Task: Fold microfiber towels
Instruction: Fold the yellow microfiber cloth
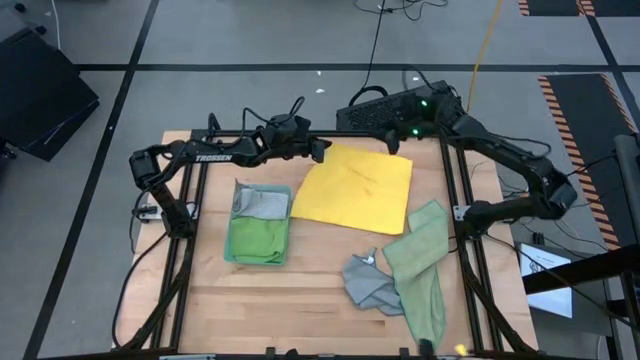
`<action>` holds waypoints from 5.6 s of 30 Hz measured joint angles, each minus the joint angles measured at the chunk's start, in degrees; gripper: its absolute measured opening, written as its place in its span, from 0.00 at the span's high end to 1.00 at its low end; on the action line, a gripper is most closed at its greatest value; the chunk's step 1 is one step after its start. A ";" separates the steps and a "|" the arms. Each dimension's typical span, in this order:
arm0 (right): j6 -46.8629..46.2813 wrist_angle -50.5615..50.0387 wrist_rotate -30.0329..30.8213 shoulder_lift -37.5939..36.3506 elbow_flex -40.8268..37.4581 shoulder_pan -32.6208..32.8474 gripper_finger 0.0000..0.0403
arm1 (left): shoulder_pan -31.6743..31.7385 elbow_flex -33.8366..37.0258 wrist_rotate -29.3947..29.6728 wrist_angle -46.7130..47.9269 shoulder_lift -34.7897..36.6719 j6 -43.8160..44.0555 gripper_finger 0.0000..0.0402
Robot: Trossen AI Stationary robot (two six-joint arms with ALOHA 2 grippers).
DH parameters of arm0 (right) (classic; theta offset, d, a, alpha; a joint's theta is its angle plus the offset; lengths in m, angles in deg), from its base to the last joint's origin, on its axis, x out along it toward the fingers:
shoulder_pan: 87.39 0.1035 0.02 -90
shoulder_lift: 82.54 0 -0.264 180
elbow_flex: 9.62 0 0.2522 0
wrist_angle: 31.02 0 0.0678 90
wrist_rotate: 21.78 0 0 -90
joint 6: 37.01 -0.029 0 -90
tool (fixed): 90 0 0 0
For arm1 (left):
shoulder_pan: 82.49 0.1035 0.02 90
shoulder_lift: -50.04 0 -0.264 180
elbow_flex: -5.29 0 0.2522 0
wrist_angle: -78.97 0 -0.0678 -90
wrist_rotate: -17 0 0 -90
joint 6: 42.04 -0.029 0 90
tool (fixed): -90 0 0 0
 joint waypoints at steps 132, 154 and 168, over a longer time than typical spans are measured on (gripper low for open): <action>18.03 -11.67 -5.07 5.98 13.55 2.13 1.00 | -2.35 -0.12 -8.23 29.71 16.37 -28.52 0.99; -21.20 -18.76 41.85 -11.04 24.80 43.91 1.00 | -8.41 -0.04 -17.50 16.76 37.66 -19.17 0.99; -6.85 -19.86 40.21 -10.83 4.72 25.93 1.00 | 3.16 0.00 -7.09 24.42 13.12 -32.85 0.98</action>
